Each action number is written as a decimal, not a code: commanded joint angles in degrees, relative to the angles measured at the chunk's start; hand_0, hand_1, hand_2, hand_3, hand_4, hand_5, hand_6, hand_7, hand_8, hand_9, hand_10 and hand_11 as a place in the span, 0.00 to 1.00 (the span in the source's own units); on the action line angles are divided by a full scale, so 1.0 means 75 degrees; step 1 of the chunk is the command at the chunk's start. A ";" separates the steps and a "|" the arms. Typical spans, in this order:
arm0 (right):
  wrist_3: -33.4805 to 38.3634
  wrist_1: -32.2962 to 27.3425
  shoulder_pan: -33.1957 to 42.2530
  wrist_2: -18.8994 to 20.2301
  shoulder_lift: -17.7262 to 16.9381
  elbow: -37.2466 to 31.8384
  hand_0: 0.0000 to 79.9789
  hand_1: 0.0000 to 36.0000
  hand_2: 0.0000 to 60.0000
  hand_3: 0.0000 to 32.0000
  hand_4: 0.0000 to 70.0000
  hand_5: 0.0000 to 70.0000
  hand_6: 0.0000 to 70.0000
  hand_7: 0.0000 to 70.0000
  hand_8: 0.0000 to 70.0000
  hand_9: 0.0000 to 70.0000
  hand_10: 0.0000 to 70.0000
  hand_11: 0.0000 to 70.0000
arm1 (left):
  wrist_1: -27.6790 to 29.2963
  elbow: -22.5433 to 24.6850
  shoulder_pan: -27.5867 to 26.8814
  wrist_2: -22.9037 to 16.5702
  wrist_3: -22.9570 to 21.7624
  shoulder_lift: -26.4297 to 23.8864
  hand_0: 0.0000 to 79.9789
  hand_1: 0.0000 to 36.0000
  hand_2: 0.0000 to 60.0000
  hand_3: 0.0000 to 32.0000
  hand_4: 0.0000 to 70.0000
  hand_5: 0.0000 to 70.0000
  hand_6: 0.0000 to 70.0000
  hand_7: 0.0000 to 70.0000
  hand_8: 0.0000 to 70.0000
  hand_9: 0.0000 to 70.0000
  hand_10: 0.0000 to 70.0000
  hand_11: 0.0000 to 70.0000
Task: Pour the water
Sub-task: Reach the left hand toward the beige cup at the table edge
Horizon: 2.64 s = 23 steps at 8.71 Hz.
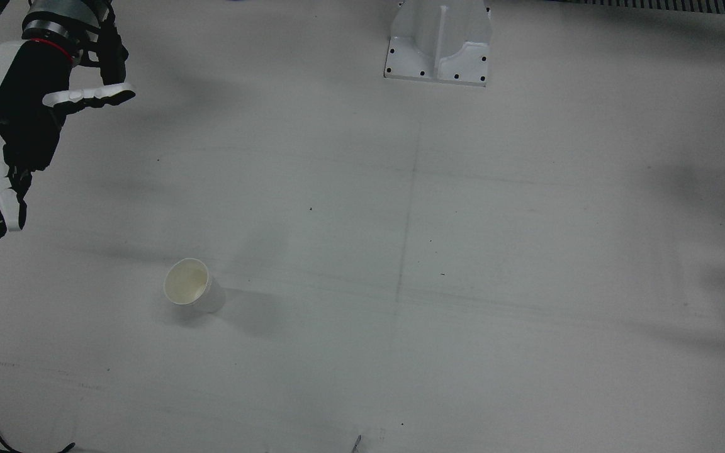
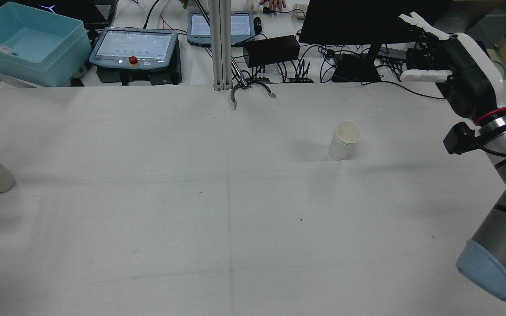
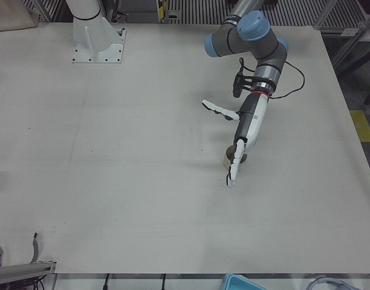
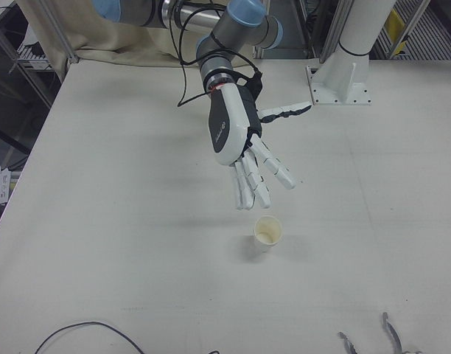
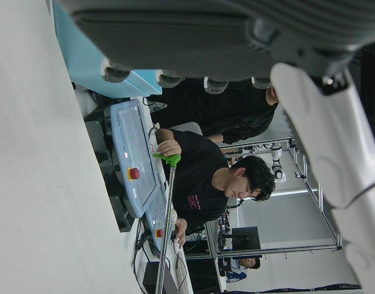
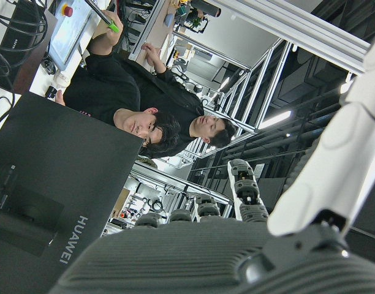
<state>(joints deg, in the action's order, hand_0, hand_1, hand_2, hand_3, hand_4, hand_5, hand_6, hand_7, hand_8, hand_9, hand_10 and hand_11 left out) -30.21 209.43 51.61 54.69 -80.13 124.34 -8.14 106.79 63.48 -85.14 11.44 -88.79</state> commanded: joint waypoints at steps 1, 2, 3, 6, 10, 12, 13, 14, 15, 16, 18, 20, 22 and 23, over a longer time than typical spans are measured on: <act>-0.0049 -0.0034 0.0626 0.0009 0.0008 -0.0101 0.55 0.23 0.05 0.00 0.07 0.07 0.08 0.11 0.00 0.00 0.00 0.00 | -0.0016 -0.0059 -0.0003 0.0043 0.0056 -0.0055 0.59 0.26 0.00 0.67 0.00 0.00 0.00 0.03 0.00 0.00 0.00 0.01; -0.0084 -0.0045 0.0862 0.0021 0.0008 -0.0101 0.55 0.24 0.06 0.00 0.08 0.07 0.08 0.11 0.00 0.00 0.00 0.00 | 0.0019 -0.0001 0.0078 0.0113 0.0114 -0.0009 0.59 0.26 0.00 0.62 0.00 0.00 0.00 0.03 0.00 0.00 0.00 0.01; -0.0073 -0.0057 0.0934 0.0021 0.0008 -0.0067 0.55 0.25 0.08 0.00 0.08 0.07 0.08 0.09 0.00 0.00 0.00 0.00 | 0.0239 -0.0105 0.0230 0.0287 0.0231 0.0119 0.60 0.29 0.00 0.49 0.00 0.00 0.00 0.03 0.00 0.00 0.00 0.01; -0.0154 -0.0057 0.0819 0.0033 -0.0027 -0.0008 0.55 0.26 0.07 0.00 0.07 0.04 0.01 0.00 0.00 0.00 0.00 0.00 | 0.1528 -0.0785 0.0278 0.0605 0.1132 0.0460 0.59 0.27 0.00 0.22 0.01 0.00 0.00 0.00 0.00 0.00 0.00 0.00; -0.0997 -0.0081 0.0666 0.0068 -0.0249 -0.0078 0.58 0.36 0.06 0.00 0.00 0.01 0.00 0.00 0.00 0.00 0.00 0.00 | 0.2621 -0.1314 0.0044 0.1403 0.1650 0.0624 0.66 0.44 0.00 0.30 0.00 0.00 0.00 0.00 0.00 0.01 0.00 0.03; -0.1069 -0.0081 0.0164 0.0033 -0.0390 -0.0055 0.58 0.39 0.08 0.00 0.00 0.00 0.00 0.00 0.00 0.00 0.00 0.00 | 0.2876 -0.1454 -0.0061 0.1437 0.1952 0.0706 0.69 0.54 0.00 0.21 0.00 0.00 0.00 0.00 0.00 0.02 0.00 0.04; -0.1069 -0.0081 0.0115 0.0033 -0.0402 -0.0066 0.58 0.36 0.07 0.00 0.00 0.00 0.00 0.00 0.00 0.00 0.00 0.00 | 0.3157 -0.1466 -0.0131 0.1356 0.2303 0.0706 0.65 0.47 0.00 0.24 0.00 0.00 0.00 0.00 0.00 0.02 0.00 0.03; -0.1057 -0.0081 0.0138 0.0033 -0.0414 -0.0066 0.58 0.34 0.07 0.00 0.00 0.00 0.00 0.00 0.00 0.00 0.00 0.00 | 0.3542 -0.1965 -0.0410 0.1356 0.2341 0.0730 0.61 0.37 0.00 0.26 0.00 0.00 0.00 0.00 0.00 0.02 0.00 0.02; -0.1069 -0.0081 0.0103 0.0033 -0.0425 -0.0066 0.57 0.33 0.07 0.00 0.00 0.01 0.00 0.00 0.00 0.00 0.00 0.00 | 0.4034 -0.2631 -0.0622 0.1367 0.2318 0.0730 0.61 0.38 0.00 0.22 0.00 0.00 0.00 0.00 0.00 0.01 0.00 0.02; -0.1092 -0.0081 -0.0071 0.0021 -0.0414 -0.0078 0.57 0.31 0.06 0.00 0.00 0.01 0.00 0.00 0.00 0.00 0.00 0.00 | 0.4270 -0.2904 -0.0624 0.1402 0.2353 0.0730 0.62 0.40 0.00 0.18 0.00 0.00 0.00 0.00 0.00 0.01 0.00 0.02; -0.1221 -0.0081 -0.0201 0.0009 -0.0355 -0.0078 0.57 0.31 0.06 0.00 0.00 0.01 0.00 0.00 0.00 0.00 0.00 0.00 | 0.4809 -0.3478 -0.0624 0.1438 0.2353 0.0730 0.63 0.43 0.00 0.18 0.00 0.00 0.00 0.00 0.00 0.02 0.00 0.03; -0.1233 -0.0092 -0.0307 0.0009 -0.0332 -0.0159 0.57 0.30 0.06 0.00 0.00 0.01 0.00 0.00 0.00 0.00 0.00 0.00 | 0.5126 -0.3610 -0.0694 0.1438 0.2771 0.0718 0.63 0.43 0.00 0.21 0.00 0.00 0.00 0.00 0.00 0.01 0.00 0.02; -0.1210 -0.0092 -0.0296 0.0009 -0.0308 -0.0184 0.57 0.30 0.06 0.00 0.00 0.02 0.00 0.00 0.00 0.00 0.00 0.00 | 0.5397 -0.3925 -0.0904 0.1449 0.3220 0.0450 0.64 0.48 0.00 0.25 0.00 0.00 0.00 0.00 0.00 0.01 0.00 0.03; -0.1198 -0.0092 -0.0284 0.0009 -0.0308 -0.0172 0.57 0.30 0.06 0.00 0.00 0.02 0.00 0.00 0.00 0.00 0.00 0.00 | 0.5375 -0.4147 -0.0905 0.1438 0.3220 0.0275 0.64 0.47 0.00 0.24 0.00 0.00 0.00 0.00 0.00 0.01 0.00 0.03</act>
<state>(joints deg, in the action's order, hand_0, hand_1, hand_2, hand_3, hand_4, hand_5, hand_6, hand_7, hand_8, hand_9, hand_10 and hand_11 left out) -39.39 208.75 49.40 54.73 -82.52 123.00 31.25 78.67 57.55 -74.34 34.10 -84.34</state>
